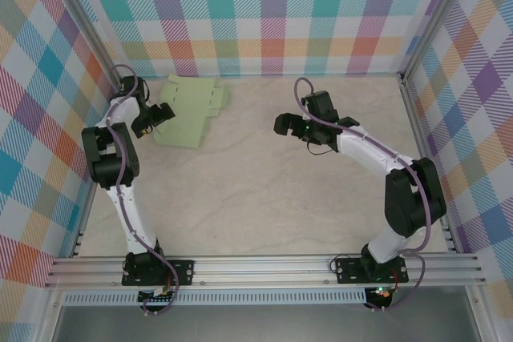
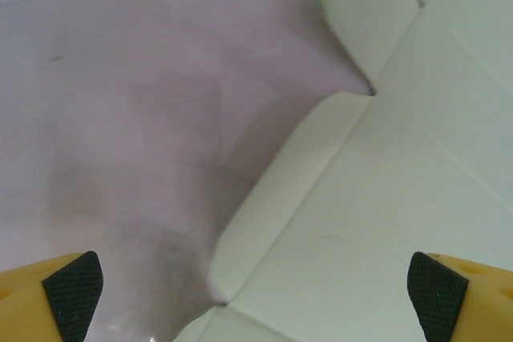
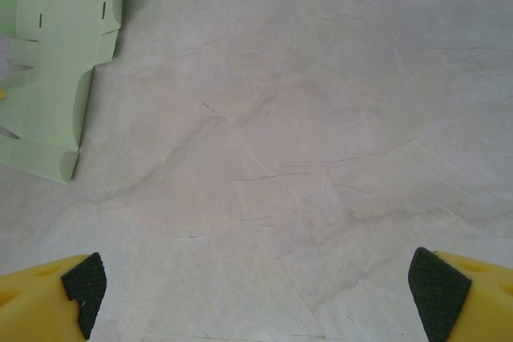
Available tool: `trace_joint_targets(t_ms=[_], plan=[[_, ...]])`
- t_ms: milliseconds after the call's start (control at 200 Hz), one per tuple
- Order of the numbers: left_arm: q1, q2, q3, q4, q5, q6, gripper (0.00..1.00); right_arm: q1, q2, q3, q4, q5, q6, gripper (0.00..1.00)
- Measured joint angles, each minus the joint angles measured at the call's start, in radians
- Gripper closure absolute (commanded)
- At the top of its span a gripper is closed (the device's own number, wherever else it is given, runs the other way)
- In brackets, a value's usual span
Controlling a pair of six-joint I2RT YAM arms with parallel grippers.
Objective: Fold the paper box
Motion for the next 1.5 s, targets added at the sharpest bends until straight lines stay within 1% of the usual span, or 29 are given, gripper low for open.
trace_joint_targets(t_ms=[70,100,120,170,215,295,335,405,450,630,725,820,920,955,1000,1030,1115,1210,1290,1395,1500], plan=[[0.0,0.057,0.077,-0.011,0.047,0.015,0.0,0.001,-0.014,0.0,-0.005,0.0,0.0,0.01],[0.0,0.079,0.108,-0.016,0.064,0.019,0.04,0.001,-0.02,0.0,-0.008,0.0,0.0,0.01],[0.0,0.096,0.126,-0.018,0.077,0.019,0.11,0.001,-0.024,0.0,-0.01,0.0,0.0,0.0],[0.0,0.123,0.154,-0.022,0.106,0.028,0.34,0.002,-0.031,0.0,-0.014,0.0,-0.001,0.01],[0.0,0.14,0.164,-0.021,0.129,0.033,0.52,0.002,-0.039,0.0,-0.021,0.004,-0.001,0.0],[0.002,0.142,0.157,-0.02,0.156,0.034,0.7,0.002,-0.055,0.0,-0.036,0.008,-0.001,0.0],[0.003,0.139,0.145,-0.012,0.168,0.042,0.76,0.002,-0.064,0.0,-0.039,0.01,-0.001,0.0],[0.002,0.125,0.1,0.011,0.192,0.05,0.93,0.002,-0.077,0.0,-0.04,0.012,-0.001,0.0],[0.0,0.101,0.069,0.03,0.217,0.046,1.0,0.002,-0.083,0.0,-0.04,0.012,-0.001,0.0],[-0.014,-0.026,-0.068,0.072,0.217,0.044,1.0,0.006,-0.072,0.002,-0.041,0.0,0.0,0.0],[-0.026,-0.105,-0.183,0.112,0.206,0.032,1.0,0.011,-0.036,0.025,-0.047,-0.018,0.003,0.0],[-0.066,-0.22,-0.325,0.164,0.188,-0.008,1.0,0.014,0.016,0.069,-0.054,-0.046,0.003,0.0],[-0.15,-0.358,-0.449,0.217,0.178,-0.05,1.0,0.015,0.077,0.136,-0.083,-0.081,-0.003,0.03],[-0.192,-0.401,-0.476,0.225,0.166,-0.058,1.0,0.015,0.094,0.157,-0.093,-0.093,-0.005,0.08],[-0.25,-0.449,-0.511,0.246,0.151,-0.065,0.99,0.015,0.115,0.18,-0.108,-0.111,-0.016,0.12],[-0.29,-0.483,-0.538,0.264,0.141,-0.072,0.99,0.014,0.123,0.186,-0.113,-0.118,-0.018,0.17],[-0.386,-0.554,-0.615,0.317,0.129,-0.104,0.99,0.014,0.127,0.177,-0.129,-0.138,-0.026,0.23],[-0.44,-0.581,-0.681,0.36,0.131,-0.142,0.98,0.014,0.127,0.131,-0.118,-0.166,-0.025,0.31],[-0.462,-0.576,-0.71,0.378,0.129,-0.163,0.98,0.015,0.127,0.074,-0.112,-0.183,-0.019,0.31],[-0.467,-0.566,-0.723,0.401,0.135,-0.188,0.99,0.014,0.129,-0.002,-0.111,-0.181,0.001,0.3],[-0.468,-0.565,-0.74,0.447,0.172,-0.223,0.99,0.014,0.157,-0.018,-0.109,-0.182,0.008,0.29]])
